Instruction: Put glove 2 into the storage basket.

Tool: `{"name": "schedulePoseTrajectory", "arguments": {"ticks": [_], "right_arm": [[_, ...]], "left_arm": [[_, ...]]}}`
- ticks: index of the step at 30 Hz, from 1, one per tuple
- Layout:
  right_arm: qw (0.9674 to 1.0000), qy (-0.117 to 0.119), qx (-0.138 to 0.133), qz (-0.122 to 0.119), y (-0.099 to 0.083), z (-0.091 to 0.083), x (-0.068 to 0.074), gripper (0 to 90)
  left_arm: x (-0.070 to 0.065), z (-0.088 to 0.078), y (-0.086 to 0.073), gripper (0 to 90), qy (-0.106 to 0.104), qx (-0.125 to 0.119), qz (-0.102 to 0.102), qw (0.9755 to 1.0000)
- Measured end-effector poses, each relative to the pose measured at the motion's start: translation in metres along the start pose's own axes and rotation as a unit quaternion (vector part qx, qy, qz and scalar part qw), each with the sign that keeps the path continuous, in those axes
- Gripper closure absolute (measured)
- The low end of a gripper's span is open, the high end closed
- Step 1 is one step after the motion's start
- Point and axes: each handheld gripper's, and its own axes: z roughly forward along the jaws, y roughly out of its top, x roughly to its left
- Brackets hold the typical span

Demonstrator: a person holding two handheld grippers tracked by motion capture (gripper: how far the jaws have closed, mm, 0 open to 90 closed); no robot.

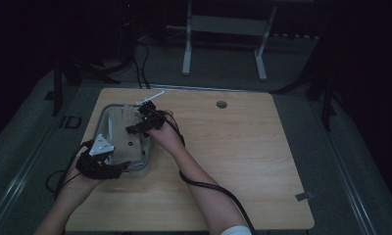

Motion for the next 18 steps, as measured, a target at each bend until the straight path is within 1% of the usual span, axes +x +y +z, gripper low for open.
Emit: {"name": "schedulePoseTrajectory", "arguments": {"ticks": [2,3,4,5,7,8,9,10,11,14,16,18], "right_arm": [[0.9999,-0.002,-0.007,-0.007,-0.003,-0.007,0.001,19.9],[0.9999,-0.004,-0.009,-0.014,-0.005,-0.011,0.001,19.9],[0.9999,-0.004,-0.009,-0.014,-0.005,-0.011,0.001,19.9],[0.9998,-0.004,-0.010,-0.014,-0.006,-0.014,0.001,19.8],[0.9997,-0.004,-0.011,-0.020,-0.014,-0.025,0.000,19.7],[0.9997,-0.004,-0.011,-0.020,-0.014,-0.025,0.000,19.7],[0.9997,-0.005,-0.012,-0.021,-0.016,-0.028,0.000,19.7],[0.9996,-0.005,-0.017,-0.021,-0.022,-0.035,-0.003,19.2],[0.9996,-0.005,-0.017,-0.021,-0.022,-0.035,-0.003,19.2],[0.9994,-0.013,-0.018,-0.028,-0.028,-0.043,-0.006,19.2],[0.9992,-0.017,-0.016,-0.033,-0.033,-0.048,-0.008,18.9],[0.9992,-0.019,-0.018,-0.030,-0.038,-0.053,-0.011,18.6]], "left_arm": [[-0.002,0.002,0.002,22.9,-0.016,-0.014,-0.009,0.9997],[-0.003,0.005,0.003,18.7,-0.016,-0.011,-0.009,0.9998],[-0.003,0.005,0.003,16.0,-0.016,-0.011,-0.009,0.9998],[-0.008,0.009,0.004,16.0,-0.018,-0.013,-0.002,0.9997],[-0.014,0.015,0.006,16.0,-0.022,-0.020,0.000,0.9996],[-0.014,0.015,0.006,16.0,-0.022,-0.020,0.000,0.9996],[-0.017,0.017,0.006,16.0,-0.021,-0.022,0.004,0.9995],[-0.019,0.019,0.006,16.0,-0.020,-0.028,0.004,0.9994],[-0.021,0.021,0.006,16.0,-0.021,-0.030,0.003,0.9993],[-0.026,0.027,0.010,16.0,-0.030,-0.028,0.004,0.9992],[-0.029,0.030,0.012,16.0,-0.031,-0.029,0.004,0.9991],[-0.033,0.033,0.014,16.0,-0.034,-0.032,0.005,0.9989]]}}
